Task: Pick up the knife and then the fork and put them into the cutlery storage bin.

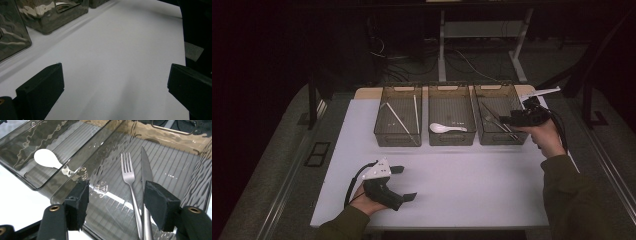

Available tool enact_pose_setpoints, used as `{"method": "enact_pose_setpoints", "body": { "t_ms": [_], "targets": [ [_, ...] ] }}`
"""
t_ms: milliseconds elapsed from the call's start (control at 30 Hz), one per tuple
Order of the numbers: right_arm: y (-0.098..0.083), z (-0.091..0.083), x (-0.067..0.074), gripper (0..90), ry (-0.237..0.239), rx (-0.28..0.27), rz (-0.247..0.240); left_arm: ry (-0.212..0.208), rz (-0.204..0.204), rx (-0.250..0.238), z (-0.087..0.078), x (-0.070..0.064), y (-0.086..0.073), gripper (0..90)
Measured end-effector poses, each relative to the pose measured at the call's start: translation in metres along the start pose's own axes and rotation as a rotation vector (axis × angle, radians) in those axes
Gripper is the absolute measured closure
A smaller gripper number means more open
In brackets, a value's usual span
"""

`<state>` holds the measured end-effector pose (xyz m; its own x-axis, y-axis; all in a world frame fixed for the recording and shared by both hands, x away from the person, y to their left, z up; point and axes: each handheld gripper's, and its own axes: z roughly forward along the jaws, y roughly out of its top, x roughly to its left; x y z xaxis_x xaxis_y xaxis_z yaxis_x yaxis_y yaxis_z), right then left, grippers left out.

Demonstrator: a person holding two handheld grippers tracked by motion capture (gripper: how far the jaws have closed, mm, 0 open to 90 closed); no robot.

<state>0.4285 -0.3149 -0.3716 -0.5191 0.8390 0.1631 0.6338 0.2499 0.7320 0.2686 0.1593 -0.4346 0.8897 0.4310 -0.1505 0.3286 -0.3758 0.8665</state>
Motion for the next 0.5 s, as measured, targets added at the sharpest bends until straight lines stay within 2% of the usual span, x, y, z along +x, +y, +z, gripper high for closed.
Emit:
{"method": "enact_pose_setpoints", "body": {
  "t_ms": [500],
  "targets": [
    [-0.019, -0.021, 0.021, 32.1, 0.068, -0.102, -0.043, 0.005, -0.003, 0.007, -0.001, 0.0, -0.001, 0.0]
  ]
}}
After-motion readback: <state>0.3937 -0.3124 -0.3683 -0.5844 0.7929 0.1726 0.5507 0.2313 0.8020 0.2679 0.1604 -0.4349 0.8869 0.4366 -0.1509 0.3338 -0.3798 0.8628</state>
